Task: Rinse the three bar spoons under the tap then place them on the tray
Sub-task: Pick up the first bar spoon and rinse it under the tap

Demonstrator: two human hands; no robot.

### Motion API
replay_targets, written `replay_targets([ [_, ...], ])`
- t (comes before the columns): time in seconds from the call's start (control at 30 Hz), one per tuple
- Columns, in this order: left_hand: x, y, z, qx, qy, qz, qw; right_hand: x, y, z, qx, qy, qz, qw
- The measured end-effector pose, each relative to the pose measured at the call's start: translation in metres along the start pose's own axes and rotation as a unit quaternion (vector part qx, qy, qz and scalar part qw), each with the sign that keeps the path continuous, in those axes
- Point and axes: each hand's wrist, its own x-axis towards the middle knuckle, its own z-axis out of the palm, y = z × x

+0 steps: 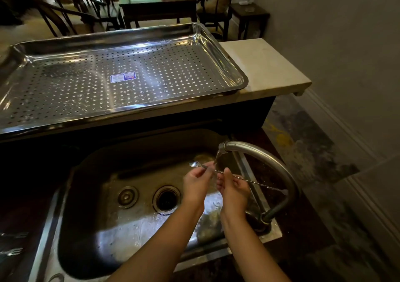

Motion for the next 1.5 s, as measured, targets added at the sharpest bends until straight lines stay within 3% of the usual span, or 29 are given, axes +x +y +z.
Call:
replay_targets([
  [0.3, 0.001, 0.014, -0.026, -0.130, 0.031, 0.013, 0.991, -0.004, 0.008, 0.021, -0.037, -0.029, -0.040, 0.998],
  [0.47, -0.001, 0.011, -0.031, -0.103, 0.005, 0.024, 0.994, -0.004, 0.006, 0.027, -0.015, -0.066, 0.006, 0.998],
  [0.73, 0.002, 0.018, -0.053, -0.100, 0.070, 0.056, 0.991, -0.008, 0.001, 0.040, 0.004, -0.160, 0.048, 0.986],
  [1.1, 0.001, 0.031, -0.124, -0.121, 0.171, 0.064, 0.976, 0.010, 0.010, 0.011, -0.033, -0.076, 0.064, 0.994],
  [1.23, 0.001, 0.026, -0.138, -0.134, 0.178, 0.059, 0.973, 0.009, 0.010, 0.011, -0.070, -0.105, 0.048, 0.991],
  [1.37, 0.000, 0.023, -0.143, -0.146, 0.178, 0.068, 0.971, 0.007, 0.005, 0.016, -0.032, -0.101, 0.051, 0.993],
  [1.5, 0.001, 0.023, -0.150, -0.153, 0.176, 0.064, 0.970, 0.009, 0.001, 0.015, -0.167, -0.132, -0.008, 0.977],
])
